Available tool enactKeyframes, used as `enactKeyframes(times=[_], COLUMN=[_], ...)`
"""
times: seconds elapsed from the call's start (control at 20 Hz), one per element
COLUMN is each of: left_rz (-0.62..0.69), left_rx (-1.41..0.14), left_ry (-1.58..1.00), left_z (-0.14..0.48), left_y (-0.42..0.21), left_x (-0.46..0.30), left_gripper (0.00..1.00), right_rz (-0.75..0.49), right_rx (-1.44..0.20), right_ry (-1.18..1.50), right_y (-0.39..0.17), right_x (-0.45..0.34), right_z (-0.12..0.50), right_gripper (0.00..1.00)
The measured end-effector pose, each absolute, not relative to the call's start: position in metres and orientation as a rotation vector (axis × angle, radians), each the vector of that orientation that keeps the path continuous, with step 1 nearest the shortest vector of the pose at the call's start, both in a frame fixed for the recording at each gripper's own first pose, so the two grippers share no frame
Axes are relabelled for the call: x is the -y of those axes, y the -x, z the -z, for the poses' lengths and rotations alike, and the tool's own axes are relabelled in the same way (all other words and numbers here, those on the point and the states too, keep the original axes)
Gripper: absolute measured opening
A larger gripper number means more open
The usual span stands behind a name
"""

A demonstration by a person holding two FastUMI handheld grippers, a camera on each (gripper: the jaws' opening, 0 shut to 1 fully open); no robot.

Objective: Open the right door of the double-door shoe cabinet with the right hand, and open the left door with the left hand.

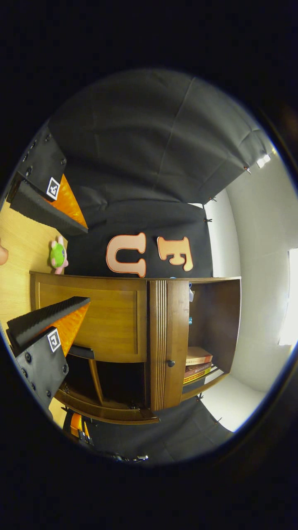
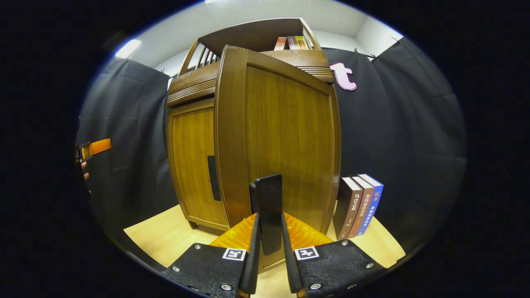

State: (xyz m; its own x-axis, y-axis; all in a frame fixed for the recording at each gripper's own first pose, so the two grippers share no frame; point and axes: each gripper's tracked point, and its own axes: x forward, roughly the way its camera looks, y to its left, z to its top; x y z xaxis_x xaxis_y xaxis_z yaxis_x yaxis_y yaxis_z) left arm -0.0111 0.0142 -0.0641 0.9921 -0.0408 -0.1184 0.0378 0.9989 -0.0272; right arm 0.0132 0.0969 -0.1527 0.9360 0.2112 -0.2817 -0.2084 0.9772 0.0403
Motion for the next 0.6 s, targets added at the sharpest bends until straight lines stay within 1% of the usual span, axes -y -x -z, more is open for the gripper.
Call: enactKeyframes(times=[0.05, 0.1, 0.15, 0.2, 0.25, 0.35, 0.6], left_rz=[0.043, 0.045, 0.048, 0.051, 0.054, 0.06, 0.072], left_rx=[-0.12, -0.12, -0.119, -0.117, -0.116, -0.115, -0.114], left_ry=[0.027, 0.028, 0.029, 0.03, 0.031, 0.032, 0.032], left_z=[0.065, 0.065, 0.064, 0.063, 0.062, 0.062, 0.06], left_y=[0.011, 0.012, 0.012, 0.013, 0.013, 0.014, 0.017], left_x=[-0.013, -0.011, -0.009, -0.007, -0.005, -0.005, 0.0], left_gripper=[0.95, 0.96, 0.96, 0.96, 0.98, 0.96, 0.98], right_rz=[-0.204, -0.195, -0.187, -0.178, -0.169, -0.152, -0.107], right_rx=[-0.287, -0.285, -0.282, -0.279, -0.275, -0.272, -0.267], right_ry=[-0.001, 0.01, 0.026, 0.043, 0.059, 0.083, 0.096], right_y=[-0.011, -0.008, -0.006, -0.004, -0.002, 0.0, 0.008], right_x=[-0.093, -0.087, -0.083, -0.079, -0.075, -0.067, -0.046], right_z=[0.152, 0.151, 0.151, 0.148, 0.147, 0.146, 0.142], right_gripper=[0.27, 0.25, 0.33, 0.21, 0.2, 0.19, 0.14])
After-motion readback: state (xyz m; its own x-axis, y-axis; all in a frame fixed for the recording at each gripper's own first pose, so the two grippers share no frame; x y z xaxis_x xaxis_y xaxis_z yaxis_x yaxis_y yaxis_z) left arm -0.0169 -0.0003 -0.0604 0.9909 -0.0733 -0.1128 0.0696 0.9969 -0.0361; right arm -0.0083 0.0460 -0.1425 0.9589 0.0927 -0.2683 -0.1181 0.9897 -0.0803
